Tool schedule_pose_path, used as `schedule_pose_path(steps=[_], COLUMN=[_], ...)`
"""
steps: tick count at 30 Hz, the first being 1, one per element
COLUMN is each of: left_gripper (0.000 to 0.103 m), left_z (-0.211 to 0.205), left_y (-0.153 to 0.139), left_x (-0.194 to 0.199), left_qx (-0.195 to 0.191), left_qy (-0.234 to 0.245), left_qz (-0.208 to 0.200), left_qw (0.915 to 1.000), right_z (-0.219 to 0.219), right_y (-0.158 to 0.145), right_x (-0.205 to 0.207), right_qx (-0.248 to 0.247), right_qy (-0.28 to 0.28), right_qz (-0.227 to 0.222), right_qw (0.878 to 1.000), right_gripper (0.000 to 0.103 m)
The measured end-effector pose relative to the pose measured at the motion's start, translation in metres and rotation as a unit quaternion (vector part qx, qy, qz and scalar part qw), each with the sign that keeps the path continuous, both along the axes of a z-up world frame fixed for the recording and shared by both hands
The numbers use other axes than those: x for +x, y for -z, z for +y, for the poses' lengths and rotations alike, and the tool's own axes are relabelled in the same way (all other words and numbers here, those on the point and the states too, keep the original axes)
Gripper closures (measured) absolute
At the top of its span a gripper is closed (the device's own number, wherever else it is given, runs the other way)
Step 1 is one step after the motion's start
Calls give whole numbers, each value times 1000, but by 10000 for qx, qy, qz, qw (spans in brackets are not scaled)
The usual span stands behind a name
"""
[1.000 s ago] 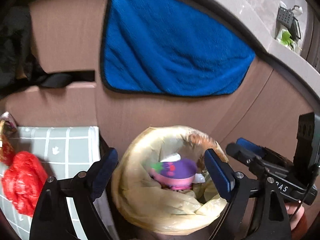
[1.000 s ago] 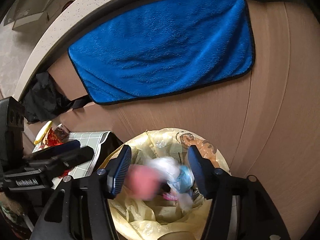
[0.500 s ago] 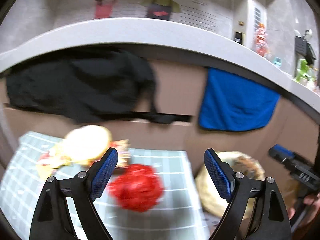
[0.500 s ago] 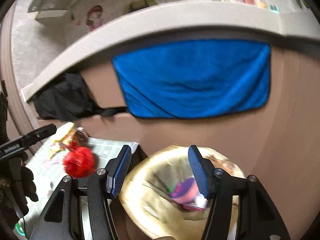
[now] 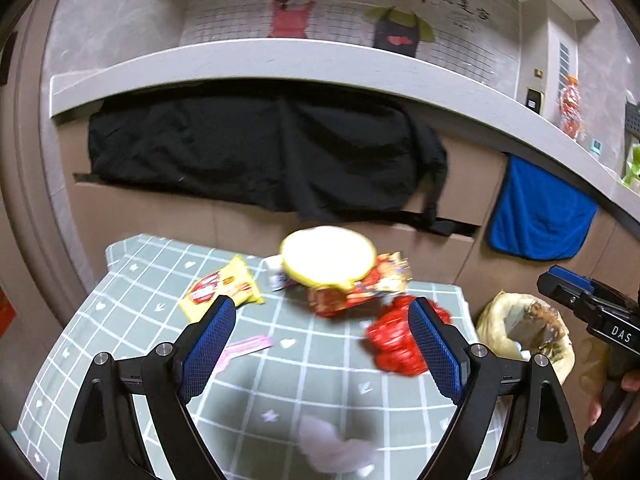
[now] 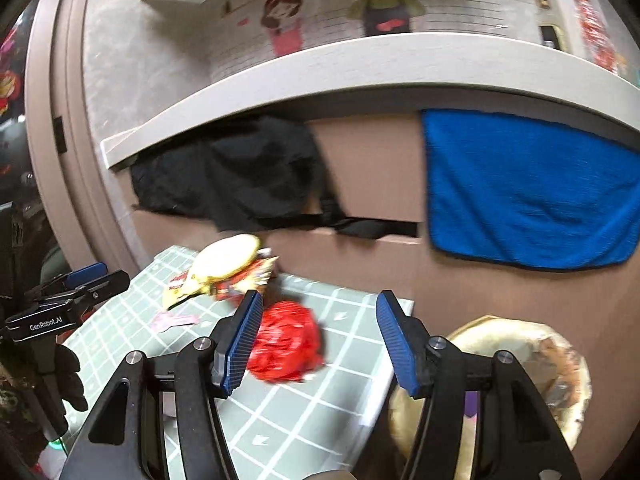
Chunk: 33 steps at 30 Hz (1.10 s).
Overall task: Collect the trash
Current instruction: 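Move both grippers back to the table and close the left gripper on the yellow wafer packet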
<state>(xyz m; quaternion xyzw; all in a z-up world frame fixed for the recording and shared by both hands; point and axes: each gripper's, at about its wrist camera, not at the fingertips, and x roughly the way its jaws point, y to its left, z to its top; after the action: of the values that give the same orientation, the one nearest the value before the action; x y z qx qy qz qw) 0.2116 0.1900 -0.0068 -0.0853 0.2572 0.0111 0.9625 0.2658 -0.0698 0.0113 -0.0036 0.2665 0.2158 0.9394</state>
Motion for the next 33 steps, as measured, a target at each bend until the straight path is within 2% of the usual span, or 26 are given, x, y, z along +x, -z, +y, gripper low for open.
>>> schedule_pose_path(steps=[4, 7, 11, 12, 16, 20, 23, 26, 30, 32, 33], left_gripper=[15, 15, 15, 15, 15, 15, 15, 15, 16, 20, 26], left_z=[42, 79, 105, 109, 120, 133, 139, 143, 137, 135, 135], left_y=[12, 31, 55, 60, 73, 82, 95, 111, 124, 128, 130], left_x=[-5, -1, 12, 19, 69, 128, 165, 188, 191, 188, 187], left_qx=[-461, -994, -1203, -1193, -1221, -797, -531, -375, -280, -279, -331], left_qy=[-109, -137, -145, -107, 730, 980, 1168, 1141, 1127, 947, 833], left_qz=[21, 192, 361, 431, 742, 1014, 1321, 1644, 1878, 1943, 1989], left_qw=[9989, 9948, 9920, 9919, 9870, 9868, 9829, 9791, 9753, 9760, 9759], right_z=[30, 50, 65, 67, 74, 75, 73, 69, 62, 60, 60], right_y=[5, 13, 27, 29, 43, 52, 58, 64, 71, 76, 78], right_x=[1, 3, 10, 11, 22, 26, 28, 30, 32, 35, 36], right_qx=[-75, -195, -297, -311, -342, -346, -402, -411, -444, -408, -388], right_qy=[-200, -317, -436, -444, -556, -680, -751, -809, -786, -786, -783], right_qz=[128, 201, 370, 402, 629, 690, 705, 762, 805, 858, 888], right_qw=[9997, 9991, 9979, 9977, 9959, 9947, 9939, 9930, 9927, 9924, 9922], right_gripper=[47, 47, 47, 47, 47, 47, 47, 47, 47, 47, 47])
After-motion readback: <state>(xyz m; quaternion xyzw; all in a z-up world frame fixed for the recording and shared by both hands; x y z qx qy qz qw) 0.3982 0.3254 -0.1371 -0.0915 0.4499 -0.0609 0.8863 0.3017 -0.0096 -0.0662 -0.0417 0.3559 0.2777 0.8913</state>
